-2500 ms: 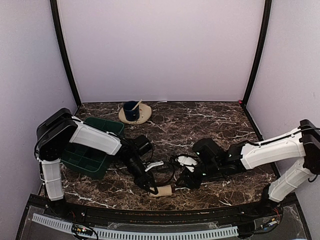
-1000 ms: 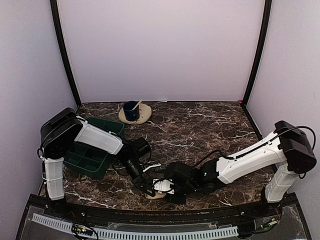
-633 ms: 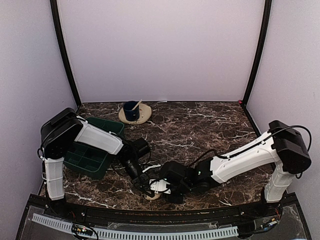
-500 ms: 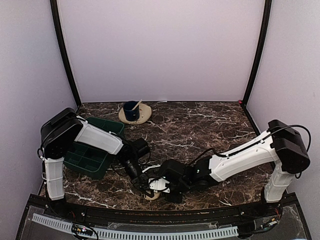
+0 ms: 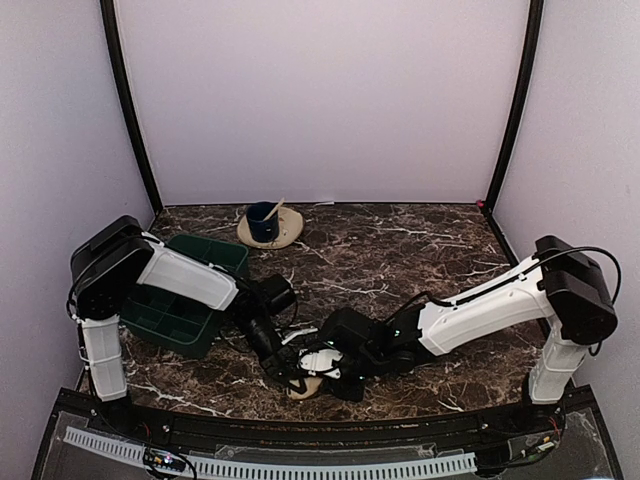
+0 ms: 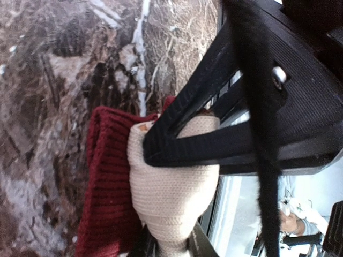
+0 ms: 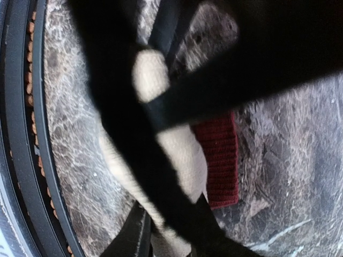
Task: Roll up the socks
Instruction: Pick up the sock from the center of the board.
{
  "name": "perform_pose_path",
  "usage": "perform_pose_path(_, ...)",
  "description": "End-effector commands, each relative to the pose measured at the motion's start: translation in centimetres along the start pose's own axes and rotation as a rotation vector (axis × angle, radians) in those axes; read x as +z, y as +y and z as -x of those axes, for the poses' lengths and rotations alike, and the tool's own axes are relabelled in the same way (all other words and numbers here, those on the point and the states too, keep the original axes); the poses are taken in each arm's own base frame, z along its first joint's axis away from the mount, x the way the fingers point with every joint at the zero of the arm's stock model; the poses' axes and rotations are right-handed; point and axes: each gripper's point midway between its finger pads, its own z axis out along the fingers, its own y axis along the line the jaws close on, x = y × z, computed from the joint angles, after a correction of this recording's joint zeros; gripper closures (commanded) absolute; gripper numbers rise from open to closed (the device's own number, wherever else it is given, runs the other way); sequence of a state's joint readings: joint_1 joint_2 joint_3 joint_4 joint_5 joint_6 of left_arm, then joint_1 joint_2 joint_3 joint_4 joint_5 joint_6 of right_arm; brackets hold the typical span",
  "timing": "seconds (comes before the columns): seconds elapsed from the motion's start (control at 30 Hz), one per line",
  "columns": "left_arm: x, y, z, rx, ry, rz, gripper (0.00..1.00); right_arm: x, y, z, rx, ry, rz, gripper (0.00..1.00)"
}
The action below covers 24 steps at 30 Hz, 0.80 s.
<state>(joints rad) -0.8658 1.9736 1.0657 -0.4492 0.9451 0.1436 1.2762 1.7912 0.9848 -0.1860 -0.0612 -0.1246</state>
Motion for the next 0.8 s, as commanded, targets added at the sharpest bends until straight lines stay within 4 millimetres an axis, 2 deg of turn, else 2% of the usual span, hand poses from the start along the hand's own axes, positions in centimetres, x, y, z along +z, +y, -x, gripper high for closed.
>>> perform_pose_path(0.0,-0.7,3.0,-1.7,-0.056,0.013,0.197,0.79,1.7,1.1,-3.6,0.063,0.100,0.074,1.00)
perform_pose_path(0.37,-5.4,2.3,0.6,-0.042,-0.160,0.322,0.71,0.8,1.5,-2.9,0.121,0.051,0.121,1.00)
perform_pose_path(0.77,-9.5,1.2,0.8,-0.042,-0.277,0.370,0.68,-0.2,1.5,-1.0,0.186,-0.014,0.169,1.00)
